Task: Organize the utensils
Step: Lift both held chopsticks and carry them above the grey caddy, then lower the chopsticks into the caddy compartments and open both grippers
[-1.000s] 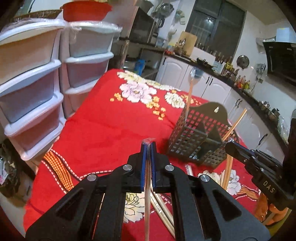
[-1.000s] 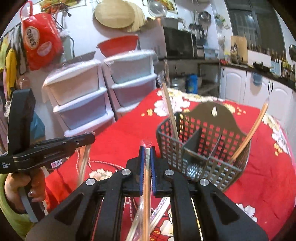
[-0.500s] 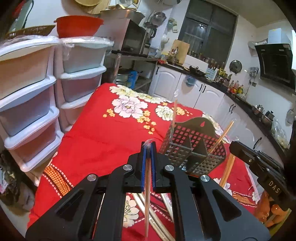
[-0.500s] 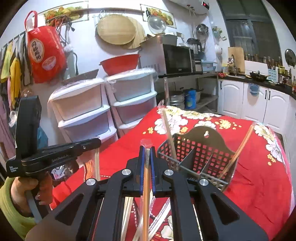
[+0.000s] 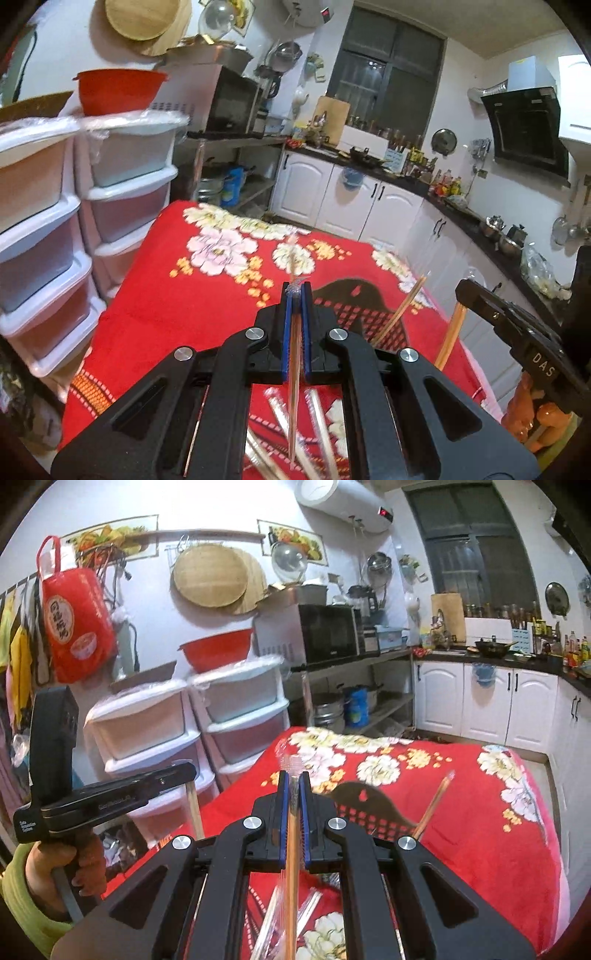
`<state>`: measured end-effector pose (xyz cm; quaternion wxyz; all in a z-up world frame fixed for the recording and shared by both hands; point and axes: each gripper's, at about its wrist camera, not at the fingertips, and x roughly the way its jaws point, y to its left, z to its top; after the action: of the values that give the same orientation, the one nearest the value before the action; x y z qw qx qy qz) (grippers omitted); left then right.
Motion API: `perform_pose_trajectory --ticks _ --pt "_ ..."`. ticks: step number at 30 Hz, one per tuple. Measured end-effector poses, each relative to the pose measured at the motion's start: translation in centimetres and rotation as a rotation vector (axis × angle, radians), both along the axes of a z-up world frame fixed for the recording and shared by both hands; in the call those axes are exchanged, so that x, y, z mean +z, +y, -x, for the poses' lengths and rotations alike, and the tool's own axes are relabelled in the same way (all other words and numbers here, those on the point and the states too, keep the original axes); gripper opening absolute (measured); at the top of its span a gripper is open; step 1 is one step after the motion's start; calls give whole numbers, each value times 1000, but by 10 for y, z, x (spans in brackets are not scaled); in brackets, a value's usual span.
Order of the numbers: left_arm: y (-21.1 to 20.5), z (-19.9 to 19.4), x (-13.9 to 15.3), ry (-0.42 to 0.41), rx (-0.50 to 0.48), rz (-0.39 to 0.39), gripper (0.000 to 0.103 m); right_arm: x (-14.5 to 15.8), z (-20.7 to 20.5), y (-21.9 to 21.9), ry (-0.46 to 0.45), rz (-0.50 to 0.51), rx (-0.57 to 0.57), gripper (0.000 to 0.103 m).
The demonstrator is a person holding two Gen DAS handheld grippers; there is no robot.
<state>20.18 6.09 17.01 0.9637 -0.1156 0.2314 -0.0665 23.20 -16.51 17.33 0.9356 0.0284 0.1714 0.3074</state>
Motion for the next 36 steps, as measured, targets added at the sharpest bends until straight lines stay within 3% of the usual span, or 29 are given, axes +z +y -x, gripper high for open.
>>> perform_pose_trajectory --ticks 17,24,36 --pt "-47 -46 62 -104 -91 -16 1 53 -34 -23 -83 -32 -87 6" --pt "-60 -68 61 -105 -110 -13 1 59 -49 -33 -111 -57 -109 6" --pt "-66 -105 43 -91 -106 -16 1 42 -83 -37 -105 -67 -156 6"
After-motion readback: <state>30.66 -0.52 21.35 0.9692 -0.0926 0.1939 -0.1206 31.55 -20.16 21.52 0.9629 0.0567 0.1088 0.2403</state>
